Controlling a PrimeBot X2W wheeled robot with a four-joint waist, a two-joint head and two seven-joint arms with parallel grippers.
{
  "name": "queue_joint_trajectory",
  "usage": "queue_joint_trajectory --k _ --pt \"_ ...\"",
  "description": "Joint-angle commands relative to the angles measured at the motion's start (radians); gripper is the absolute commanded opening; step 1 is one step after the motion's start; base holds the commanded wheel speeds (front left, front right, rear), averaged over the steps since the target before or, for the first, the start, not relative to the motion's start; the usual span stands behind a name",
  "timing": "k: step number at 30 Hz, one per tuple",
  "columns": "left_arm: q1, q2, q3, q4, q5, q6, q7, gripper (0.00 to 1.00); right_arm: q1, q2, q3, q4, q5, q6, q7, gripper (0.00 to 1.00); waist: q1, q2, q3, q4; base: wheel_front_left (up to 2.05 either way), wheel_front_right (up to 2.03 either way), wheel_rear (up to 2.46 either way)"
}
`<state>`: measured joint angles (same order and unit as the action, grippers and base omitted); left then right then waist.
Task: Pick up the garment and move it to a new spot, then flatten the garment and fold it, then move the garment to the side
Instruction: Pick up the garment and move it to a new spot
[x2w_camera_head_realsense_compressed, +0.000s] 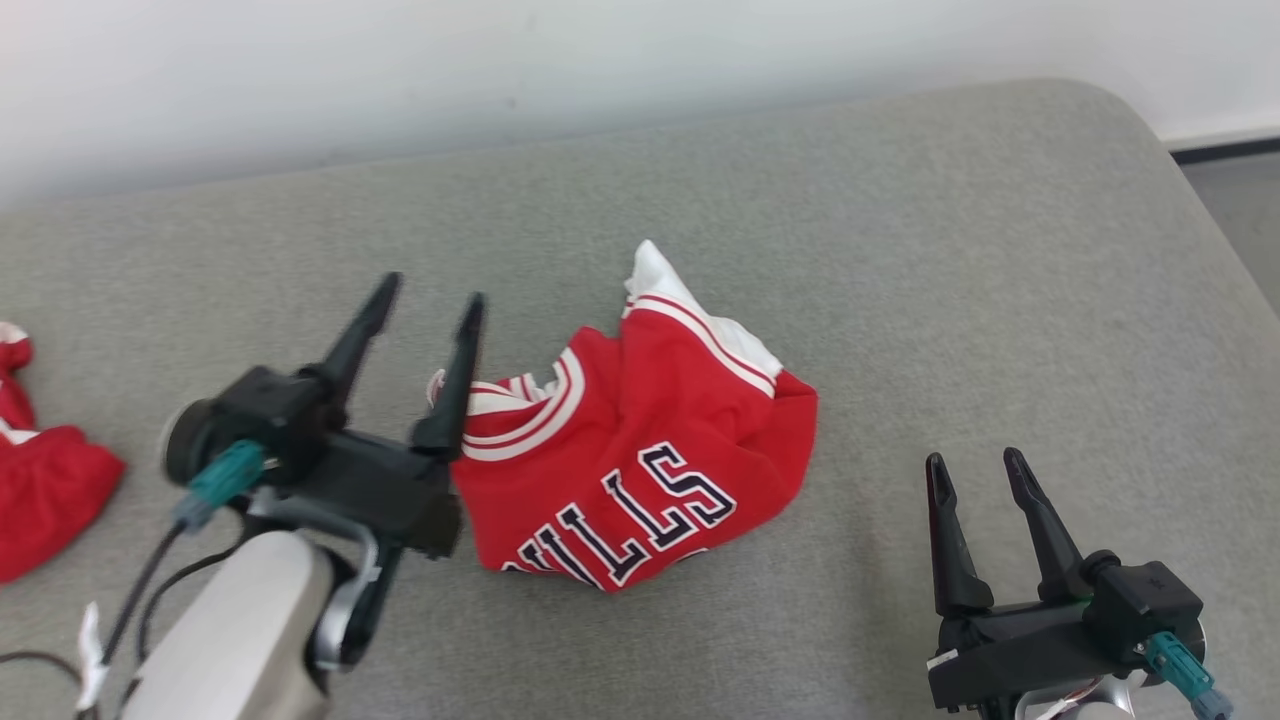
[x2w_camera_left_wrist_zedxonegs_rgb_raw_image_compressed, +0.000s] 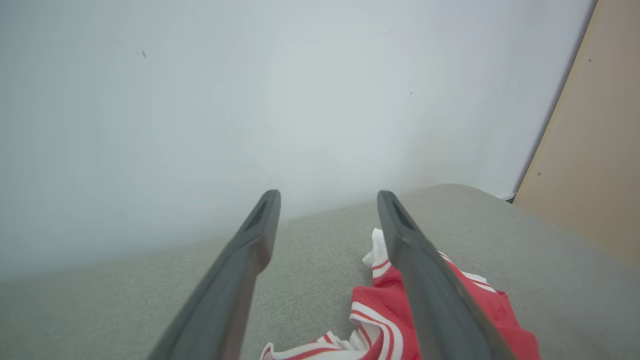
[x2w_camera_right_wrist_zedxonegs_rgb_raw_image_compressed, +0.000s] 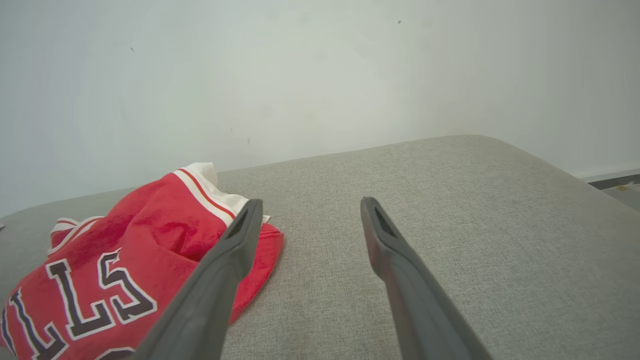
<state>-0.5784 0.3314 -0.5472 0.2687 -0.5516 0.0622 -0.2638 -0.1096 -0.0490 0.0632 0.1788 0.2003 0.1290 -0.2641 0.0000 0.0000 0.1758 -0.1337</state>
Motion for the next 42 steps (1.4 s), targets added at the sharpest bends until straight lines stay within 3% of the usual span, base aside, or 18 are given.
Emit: queue_joint_trajectory --k 1,15,27,42 --pt "0.031 0.012 0.027 -0.022 0.013 0.006 -0.001 1.0 0.01 -0.002 -0.002 0.0 -0.008 0.003 -0.001 1.0 0.0 0.0 -0.027 0.034 0.0 0.0 0.0" --pt "0.281 0.063 0.282 -0.139 0.089 0.021 -0.001 1.0 0.028 -0.002 0.007 0.015 -0.026 0.003 -0.001 1.0 0.0 0.0 -0.093 0.119 0.0 0.0 0.0" --pt "0.51 0.013 0.412 -0.184 0.154 -0.006 -0.001 1.0 0.06 -0.002 -0.004 0.015 -0.035 0.003 0.0 1.0 0.0 0.0 -0.141 0.156 0.0 0.0 0.0" --pt "0.606 -0.069 0.498 -0.187 0.224 -0.062 -0.001 1.0 0.088 -0.002 -0.009 0.002 -0.041 0.003 0.02 1.0 0.0 0.0 -0.162 0.17 0.0 0.0 0.0"
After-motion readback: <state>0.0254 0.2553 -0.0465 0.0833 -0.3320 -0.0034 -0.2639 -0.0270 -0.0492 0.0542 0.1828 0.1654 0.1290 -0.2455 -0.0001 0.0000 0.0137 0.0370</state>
